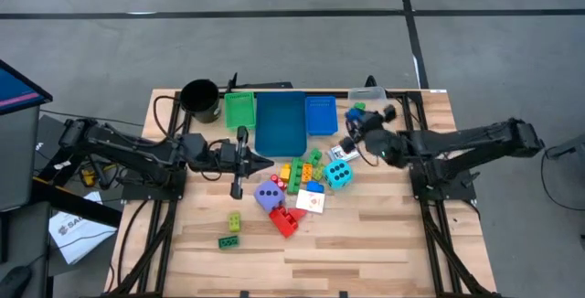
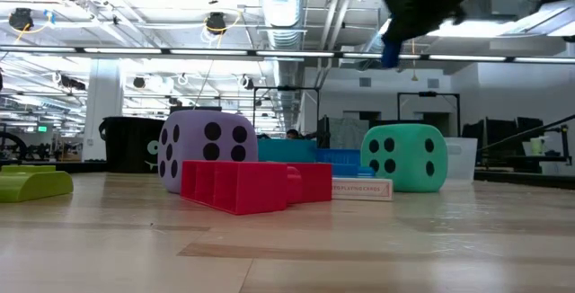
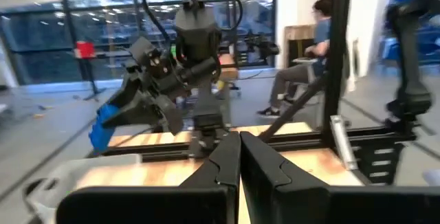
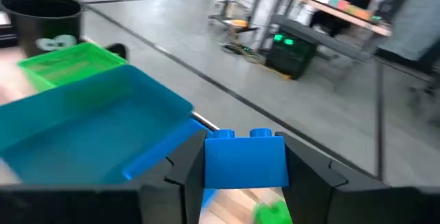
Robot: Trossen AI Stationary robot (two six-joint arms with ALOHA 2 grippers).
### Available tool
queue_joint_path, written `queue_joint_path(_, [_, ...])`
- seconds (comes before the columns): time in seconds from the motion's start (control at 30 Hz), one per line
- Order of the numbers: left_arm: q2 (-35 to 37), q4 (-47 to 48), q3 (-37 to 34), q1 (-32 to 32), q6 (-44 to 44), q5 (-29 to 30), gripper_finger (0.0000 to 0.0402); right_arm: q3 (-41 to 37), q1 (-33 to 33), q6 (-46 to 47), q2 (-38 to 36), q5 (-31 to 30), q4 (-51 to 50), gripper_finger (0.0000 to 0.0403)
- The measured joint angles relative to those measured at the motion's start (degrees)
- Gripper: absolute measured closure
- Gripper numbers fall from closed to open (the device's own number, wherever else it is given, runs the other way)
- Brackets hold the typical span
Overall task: Pick & Place Toys
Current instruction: Put the small blue game piece into the dark blue bin
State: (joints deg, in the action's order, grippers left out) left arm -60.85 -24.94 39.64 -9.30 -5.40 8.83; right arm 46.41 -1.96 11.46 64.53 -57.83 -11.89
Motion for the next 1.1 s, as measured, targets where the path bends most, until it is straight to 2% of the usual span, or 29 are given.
queue_joint_path(0.2, [0.65,0.72,0.00,0.00,-4.59,7.48,0.0401,0.03,10.12,-12.57,6.90,16.60,18.84,0.0255])
queue_joint_path(0.37, [0.84,0.99,0.00,0.07,-7.08,10.80,0.0401,0.02,19.38,-13.59,12.08,34.32,26.54,0.0251])
queue_joint_path(0.47, [0.84,0.93,0.00,0.18,-8.22,11.35,0.0401,0.02,24.36,-13.05,14.54,42.53,30.56,0.0257])
queue_joint_path(0.63, [0.84,0.95,0.00,1.59,-8.31,11.33,0.0401,0.15,30.24,-12.96,17.79,51.75,34.07,0.0252])
queue_joint_path(0.8, [0.82,0.95,0.00,3.95,-8.31,11.33,0.0401,3.37,33.24,-12.49,22.15,62.31,34.33,0.0249])
queue_joint_path(1.0, [0.80,2.40,0.00,6.66,-8.31,11.33,0.0401,10.52,33.64,-13.60,29.67,70.62,33.19,0.0257])
queue_joint_path(1.1, [0.80,2.98,0.00,7.81,-8.31,11.33,0.0401,14.70,33.54,-14.65,33.21,72.14,29.74,0.0249])
